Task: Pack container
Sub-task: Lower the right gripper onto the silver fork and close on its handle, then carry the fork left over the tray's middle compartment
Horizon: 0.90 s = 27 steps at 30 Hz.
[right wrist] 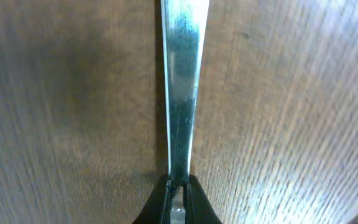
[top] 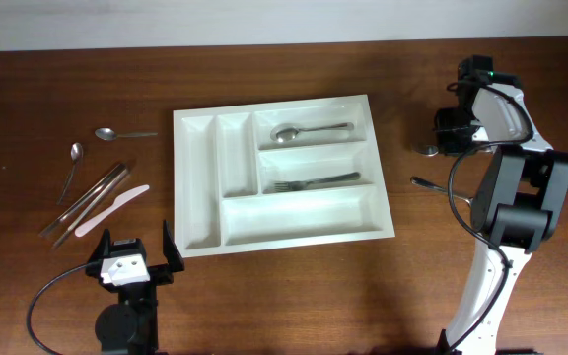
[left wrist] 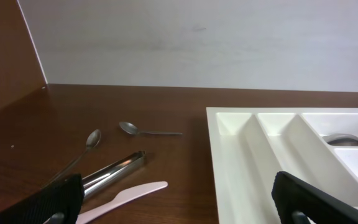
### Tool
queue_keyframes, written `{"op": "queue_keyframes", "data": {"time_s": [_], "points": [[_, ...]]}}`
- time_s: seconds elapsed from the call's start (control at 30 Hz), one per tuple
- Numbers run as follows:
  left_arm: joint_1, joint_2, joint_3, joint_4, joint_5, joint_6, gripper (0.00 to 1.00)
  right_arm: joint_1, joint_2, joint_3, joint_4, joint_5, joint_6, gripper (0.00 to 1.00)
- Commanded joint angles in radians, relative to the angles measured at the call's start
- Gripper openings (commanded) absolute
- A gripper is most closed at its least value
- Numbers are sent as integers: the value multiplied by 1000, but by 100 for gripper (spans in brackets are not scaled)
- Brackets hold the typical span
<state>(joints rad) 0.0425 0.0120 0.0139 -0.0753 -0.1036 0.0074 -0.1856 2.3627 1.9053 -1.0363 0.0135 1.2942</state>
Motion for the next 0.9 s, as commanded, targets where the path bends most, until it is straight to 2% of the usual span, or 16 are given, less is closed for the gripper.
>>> {"op": "queue_keyframes", "data": {"time_s": [0.0,0.43,0.67,0.87], "points": [[6,-7,-5,0,10,12,99,1,17,-31,-5,51,-223,4],[6,-7,-5,0,11,12,99,2,17,-27,36,50,-511,4],[6,-7,-5,0,11,12,99,2,17,-24,65,15,-738,4],[6,-7,-5,0,11,12,99,3,8,27,63,8,-843,4]]}}
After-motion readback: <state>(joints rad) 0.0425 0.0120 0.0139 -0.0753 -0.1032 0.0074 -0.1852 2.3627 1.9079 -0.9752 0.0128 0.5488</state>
